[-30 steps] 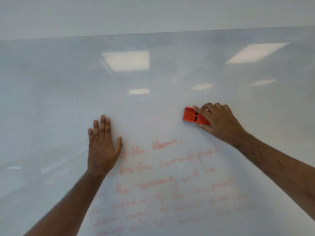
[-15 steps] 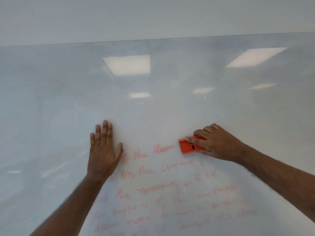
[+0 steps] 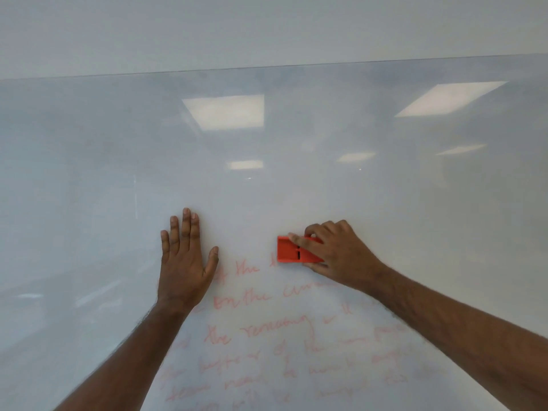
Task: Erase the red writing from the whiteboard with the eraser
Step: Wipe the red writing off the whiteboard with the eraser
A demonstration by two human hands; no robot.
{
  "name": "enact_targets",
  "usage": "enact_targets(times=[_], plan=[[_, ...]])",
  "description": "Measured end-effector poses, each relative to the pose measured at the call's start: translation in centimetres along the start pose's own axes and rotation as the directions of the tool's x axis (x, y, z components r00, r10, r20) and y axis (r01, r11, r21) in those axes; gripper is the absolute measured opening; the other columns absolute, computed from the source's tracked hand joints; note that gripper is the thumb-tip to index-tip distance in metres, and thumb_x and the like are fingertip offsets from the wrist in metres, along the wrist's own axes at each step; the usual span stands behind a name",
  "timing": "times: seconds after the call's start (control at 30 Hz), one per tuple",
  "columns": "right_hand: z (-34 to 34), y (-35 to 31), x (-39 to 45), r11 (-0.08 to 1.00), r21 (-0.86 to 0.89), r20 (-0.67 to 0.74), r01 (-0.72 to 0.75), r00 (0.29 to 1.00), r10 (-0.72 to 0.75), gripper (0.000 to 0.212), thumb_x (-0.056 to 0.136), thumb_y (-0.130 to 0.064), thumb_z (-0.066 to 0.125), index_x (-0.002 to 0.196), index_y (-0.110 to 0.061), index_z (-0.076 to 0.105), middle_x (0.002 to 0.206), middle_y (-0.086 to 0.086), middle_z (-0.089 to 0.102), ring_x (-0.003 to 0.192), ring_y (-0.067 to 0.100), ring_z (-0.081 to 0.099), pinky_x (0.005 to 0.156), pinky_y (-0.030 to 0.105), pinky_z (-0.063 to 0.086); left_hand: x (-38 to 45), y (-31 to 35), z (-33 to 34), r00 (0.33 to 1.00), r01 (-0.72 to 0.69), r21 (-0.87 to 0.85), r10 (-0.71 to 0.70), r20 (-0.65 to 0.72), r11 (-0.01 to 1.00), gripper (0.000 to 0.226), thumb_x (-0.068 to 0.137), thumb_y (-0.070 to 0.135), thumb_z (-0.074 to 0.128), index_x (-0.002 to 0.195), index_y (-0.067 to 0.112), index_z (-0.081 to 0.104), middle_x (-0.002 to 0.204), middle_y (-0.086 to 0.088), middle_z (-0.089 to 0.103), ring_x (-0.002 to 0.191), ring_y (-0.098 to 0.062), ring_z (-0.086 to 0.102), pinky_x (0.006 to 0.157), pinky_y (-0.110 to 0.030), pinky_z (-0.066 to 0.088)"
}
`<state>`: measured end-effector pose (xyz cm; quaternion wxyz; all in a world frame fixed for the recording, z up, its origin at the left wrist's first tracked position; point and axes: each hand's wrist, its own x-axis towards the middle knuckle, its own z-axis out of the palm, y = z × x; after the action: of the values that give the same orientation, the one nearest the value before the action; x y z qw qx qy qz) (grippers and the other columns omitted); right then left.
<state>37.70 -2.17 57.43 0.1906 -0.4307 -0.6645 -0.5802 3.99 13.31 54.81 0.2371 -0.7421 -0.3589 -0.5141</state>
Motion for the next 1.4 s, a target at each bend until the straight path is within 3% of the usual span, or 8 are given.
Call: enact_targets(times=[0.3, 0.47, 0.63, 0.93, 1.17, 1.27, 1.4], plan=[[0.4, 0.5, -0.7, 0.988, -0.003, 0.075, 0.155, 0.985, -0.154, 0.066, 0.098, -0.049, 0.060, 0.157, -0.032, 0.037, 0.122, 0.002, 0.060, 0.095, 0.024, 0.057, 0.080, 0.042, 0.045, -0.2, -0.8, 0.5, 1.000, -0.022, 0.023, 0.023, -0.010, 0.999, 0.084, 0.110, 0.059, 0.026, 0.175, 0.016, -0.008, 0.184, 0.000, -0.014, 0.170, -0.026, -0.014, 0.138, -0.055, 0.003], [-0.7, 2.6, 1.8, 0.999, -0.030, 0.006, -0.020, 1.000, 0.021, 0.068, 0.100, -0.054, 0.059, 0.160, -0.031, 0.037, 0.121, 0.002, 0.058, 0.094, 0.023, 0.055, 0.083, 0.041, 0.042, -0.2, -0.7, 0.7, 1.000, -0.019, 0.028, 0.019, -0.021, 0.999, 0.083, 0.111, 0.057, 0.025, 0.175, 0.016, -0.008, 0.184, 0.000, -0.014, 0.170, -0.026, -0.014, 0.138, -0.054, 0.002], [-0.7, 0.5, 4.3, 0.992, 0.024, -0.026, -0.121, 0.992, 0.122, 0.069, 0.095, -0.053, 0.065, 0.157, -0.029, 0.046, 0.116, 0.004, 0.059, 0.092, 0.025, 0.055, 0.081, 0.043, 0.044, -0.2, -1.0, 0.9, 0.999, -0.030, 0.027, 0.031, -0.035, 0.999, 0.081, 0.112, 0.055, 0.025, 0.175, 0.016, -0.006, 0.184, 0.000, -0.012, 0.171, -0.027, -0.012, 0.138, -0.052, 0.001], [0.6, -3.9, 2.7, 0.993, -0.022, 0.041, 0.118, 0.992, -0.118, 0.074, 0.091, -0.051, 0.073, 0.155, -0.027, 0.044, 0.108, 0.005, 0.058, 0.083, 0.024, 0.051, 0.071, 0.041, 0.044, -0.2, -1.4, 0.7, 0.998, -0.048, 0.041, 0.049, -0.032, 0.998, 0.080, 0.112, 0.054, 0.026, 0.175, 0.017, -0.005, 0.184, 0.000, -0.011, 0.171, -0.026, -0.010, 0.138, -0.053, 0.004], [-0.7, -0.6, 0.7, 0.960, -0.042, 0.122, 0.276, 0.955, -0.269, 0.070, 0.091, -0.048, 0.073, 0.152, -0.033, 0.044, 0.113, 0.002, 0.060, 0.086, 0.024, 0.055, 0.073, 0.041, 0.046, -0.4, -1.8, 0.4, 0.997, -0.073, 0.053, 0.074, -0.018, 0.996, 0.079, 0.112, 0.054, 0.025, 0.175, 0.017, -0.004, 0.185, 0.000, -0.010, 0.171, -0.026, -0.010, 0.138, -0.050, 0.001], [-1.6, 1.9, 0.7, 0.974, -0.041, 0.120, 0.224, 0.969, -0.218, 0.071, 0.089, -0.048, 0.073, 0.152, -0.033, 0.045, 0.115, 0.004, 0.062, 0.087, 0.026, 0.058, 0.074, 0.043, 0.047, -0.4, -1.8, 0.4, 0.997, -0.078, 0.057, 0.079, -0.016, 0.995, 0.079, 0.112, 0.054, 0.025, 0.175, 0.016, -0.003, 0.185, -0.001, -0.010, 0.171, -0.026, -0.009, 0.138, -0.049, 0.001], [-3.0, 4.7, 1.8, 0.998, -0.053, 0.058, 0.024, 0.998, -0.021, 0.072, 0.090, -0.049, 0.075, 0.154, -0.028, 0.051, 0.115, 0.005, 0.062, 0.086, 0.027, 0.056, 0.074, 0.043, 0.046, -0.4, -1.8, 0.4, 0.997, -0.074, 0.060, 0.075, -0.015, 0.995, 0.079, 0.112, 0.053, 0.025, 0.175, 0.015, -0.002, 0.185, -0.002, -0.009, 0.171, -0.027, -0.009, 0.138, -0.053, 0.004]])
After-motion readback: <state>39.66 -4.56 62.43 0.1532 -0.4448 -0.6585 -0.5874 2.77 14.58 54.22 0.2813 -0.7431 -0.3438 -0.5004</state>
